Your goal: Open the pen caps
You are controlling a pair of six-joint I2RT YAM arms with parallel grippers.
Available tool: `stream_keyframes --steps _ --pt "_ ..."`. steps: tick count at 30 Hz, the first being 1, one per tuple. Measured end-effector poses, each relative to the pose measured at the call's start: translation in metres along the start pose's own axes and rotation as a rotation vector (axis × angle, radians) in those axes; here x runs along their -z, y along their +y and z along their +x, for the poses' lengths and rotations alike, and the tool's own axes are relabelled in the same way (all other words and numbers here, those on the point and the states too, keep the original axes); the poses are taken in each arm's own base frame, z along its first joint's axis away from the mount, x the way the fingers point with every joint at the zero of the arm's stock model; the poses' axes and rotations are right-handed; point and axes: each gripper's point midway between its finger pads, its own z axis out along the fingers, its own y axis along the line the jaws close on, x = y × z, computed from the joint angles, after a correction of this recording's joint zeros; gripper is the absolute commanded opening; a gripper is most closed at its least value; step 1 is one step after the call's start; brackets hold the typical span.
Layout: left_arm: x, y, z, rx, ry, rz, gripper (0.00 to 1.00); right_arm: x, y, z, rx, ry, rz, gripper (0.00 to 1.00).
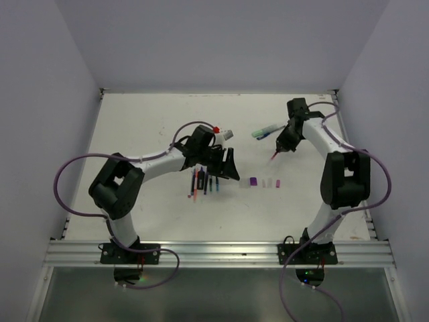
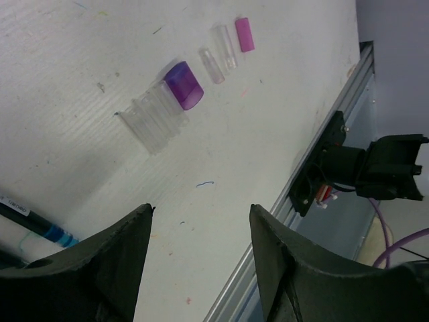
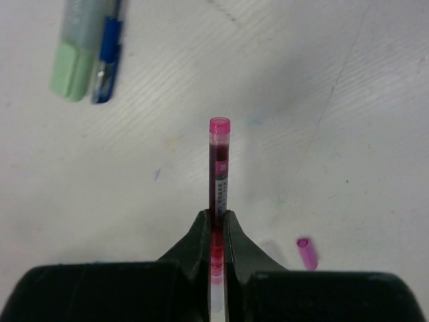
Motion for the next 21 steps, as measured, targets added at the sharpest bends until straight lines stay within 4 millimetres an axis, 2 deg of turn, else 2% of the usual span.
stream_keyframes --steps 5,9,13,21 --pt "0.007 -0.017 -0.013 0.014 -0.008 0.083 0.63 0.066 0.031 0.003 0.076 -0.065 -0.196 0.00" --pt "0.010 -0.028 -0.021 0.007 -0.019 0.125 0.63 0.096 0.055 0.030 0.182 -0.070 -0.291 0.00" --pt "0.014 -0.036 -0.023 0.010 -0.024 0.147 0.63 0.111 0.069 0.061 0.262 -0.050 -0.340 0.00" --pt "0.026 -0.053 -0.034 -0.010 -0.070 0.181 0.64 0.120 0.077 0.095 0.334 -0.015 -0.348 0.00"
